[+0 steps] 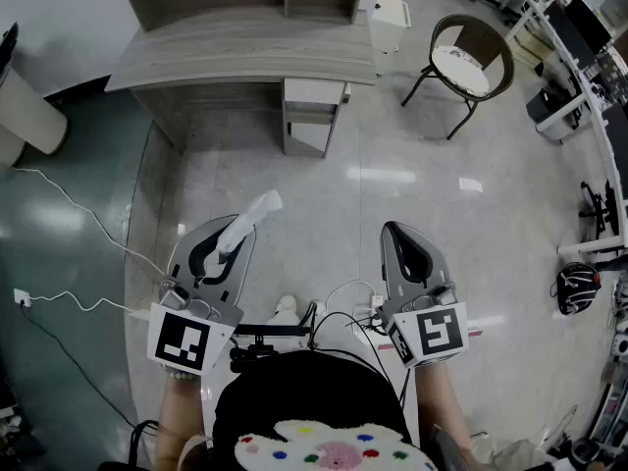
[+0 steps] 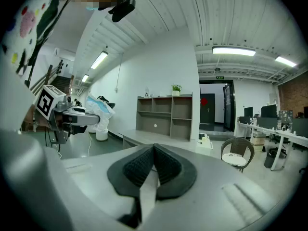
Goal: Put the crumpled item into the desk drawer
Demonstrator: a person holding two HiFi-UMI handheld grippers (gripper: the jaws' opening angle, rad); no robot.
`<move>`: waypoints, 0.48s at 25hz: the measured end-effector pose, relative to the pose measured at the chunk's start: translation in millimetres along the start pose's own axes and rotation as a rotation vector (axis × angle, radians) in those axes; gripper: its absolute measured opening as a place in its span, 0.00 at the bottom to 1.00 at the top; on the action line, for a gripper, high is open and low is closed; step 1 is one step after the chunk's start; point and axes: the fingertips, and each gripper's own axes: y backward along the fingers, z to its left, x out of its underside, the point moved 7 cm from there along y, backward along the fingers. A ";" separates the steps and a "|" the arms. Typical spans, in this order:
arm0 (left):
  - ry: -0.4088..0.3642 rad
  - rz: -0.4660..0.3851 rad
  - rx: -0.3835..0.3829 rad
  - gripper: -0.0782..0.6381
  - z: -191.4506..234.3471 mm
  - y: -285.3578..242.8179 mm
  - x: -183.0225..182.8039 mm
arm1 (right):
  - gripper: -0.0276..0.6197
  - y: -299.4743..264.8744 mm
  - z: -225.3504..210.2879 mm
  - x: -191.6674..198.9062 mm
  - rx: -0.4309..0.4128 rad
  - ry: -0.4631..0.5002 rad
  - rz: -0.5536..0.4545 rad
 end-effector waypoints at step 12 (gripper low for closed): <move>0.006 -0.013 0.012 0.18 10.8 1.8 1.6 | 0.06 -6.3 10.7 -3.6 0.005 0.010 0.000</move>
